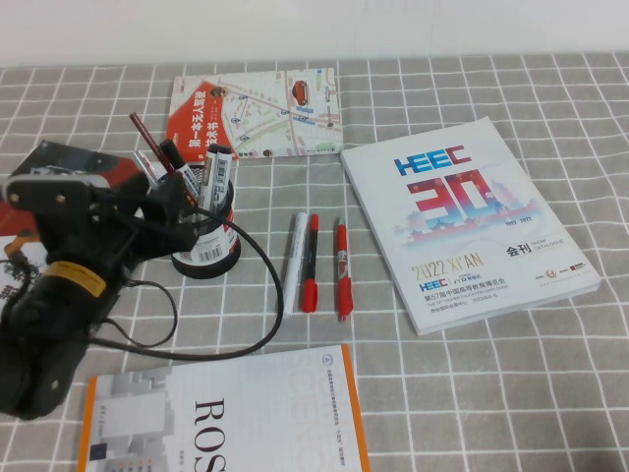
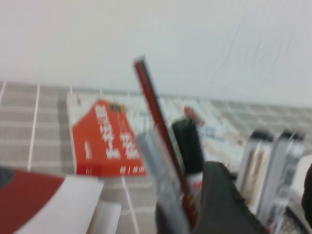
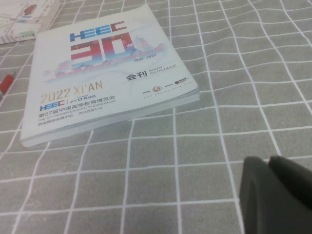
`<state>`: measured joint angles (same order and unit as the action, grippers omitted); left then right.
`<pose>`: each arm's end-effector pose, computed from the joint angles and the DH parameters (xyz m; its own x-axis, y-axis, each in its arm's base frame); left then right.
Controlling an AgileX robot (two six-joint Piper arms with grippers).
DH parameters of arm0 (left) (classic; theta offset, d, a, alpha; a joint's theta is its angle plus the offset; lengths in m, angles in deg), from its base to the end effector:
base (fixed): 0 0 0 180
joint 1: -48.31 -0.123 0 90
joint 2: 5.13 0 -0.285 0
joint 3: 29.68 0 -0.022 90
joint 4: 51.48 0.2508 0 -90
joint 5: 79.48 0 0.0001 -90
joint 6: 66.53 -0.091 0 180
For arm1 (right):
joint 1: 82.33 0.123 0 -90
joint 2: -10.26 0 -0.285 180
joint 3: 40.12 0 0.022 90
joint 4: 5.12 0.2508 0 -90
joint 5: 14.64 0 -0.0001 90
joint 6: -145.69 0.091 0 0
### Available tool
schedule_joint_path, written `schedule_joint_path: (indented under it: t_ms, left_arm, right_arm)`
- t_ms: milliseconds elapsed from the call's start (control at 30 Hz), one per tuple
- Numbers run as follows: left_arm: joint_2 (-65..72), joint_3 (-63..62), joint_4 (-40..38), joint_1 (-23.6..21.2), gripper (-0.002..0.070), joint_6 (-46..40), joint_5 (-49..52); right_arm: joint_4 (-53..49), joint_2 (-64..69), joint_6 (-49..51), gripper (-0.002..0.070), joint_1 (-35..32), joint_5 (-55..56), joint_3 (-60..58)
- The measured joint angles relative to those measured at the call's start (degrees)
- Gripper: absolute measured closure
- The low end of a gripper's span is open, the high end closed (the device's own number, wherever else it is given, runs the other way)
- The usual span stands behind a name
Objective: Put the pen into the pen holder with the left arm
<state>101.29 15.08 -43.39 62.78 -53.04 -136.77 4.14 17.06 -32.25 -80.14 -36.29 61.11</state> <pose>0.2983 -0.0881 0.1806 -0.1265 -0.1295 -0.9835 0.3468 0.9231 -0.1662 0.0520 0.0074 0.1715 -0.3041 0.1735 -0.9367 -0.0392 0.9802 0.1942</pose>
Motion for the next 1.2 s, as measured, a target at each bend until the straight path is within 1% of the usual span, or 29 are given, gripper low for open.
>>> schedule_joint_path:
  t_ms: [33,100,200,233,267,300,367,467,600,867,1033,1200]
  left_arm:
    - [-1.31,0.5,0.0,0.0,0.0363,-0.12,0.0]
    - [-4.47,1.79,0.0,0.0,0.0394,-0.24,0.23]
    - [-10.15,4.16,0.26,0.0,0.0522,-0.24,2.57]
    - [-12.06,4.82,0.42,0.0,0.0576,0.05,3.92]
    - [-15.14,5.71,0.7,0.0,0.061,0.31,6.58]
    - [-17.28,6.16,0.82,0.0,0.0634,0.87,8.73]
    - [-22.86,6.81,1.07,0.0,0.0657,2.38,14.61]
    - [-31.91,7.02,1.34,0.0,0.0669,4.56,22.47]
    - [-44.39,7.02,3.68,0.0,0.0673,6.14,33.64]
    - [-69.85,7.47,4.23,0.0,0.0675,8.17,60.15]
    - [-77.99,7.47,4.34,0.0,0.0675,8.4,70.09]
    - [-80.14,7.47,4.89,0.0,0.0675,8.4,77.02]
  right_arm:
    - [0.0,0.0,0.0,0.0692,0.0,0.0,0.0]
    - [0.0,0.0,0.0,0.0692,0.0,0.0,0.0]
    - [0.0,0.0,0.0,0.0692,0.0,0.0,0.0]
    - [0.0,0.0,0.0,0.0692,0.0,0.0,0.0]
    - [0.0,0.0,0.0,0.0692,0.0,0.0,0.0]
    - [0.0,0.0,0.0,0.0692,0.0,0.0,0.0]
    - [0.0,0.0,0.0,0.0692,0.0,0.0,0.0]
    - [0.0,0.0,0.0,0.0692,0.0,0.0,0.0]
    - [0.0,0.0,0.0,0.0692,0.0,0.0,0.0]
    - [0.0,0.0,0.0,0.0692,0.0,0.0,0.0]
    - [0.0,0.0,0.0,0.0692,0.0,0.0,0.0]
    - [0.0,0.0,0.0,0.0692,0.0,0.0,0.0]
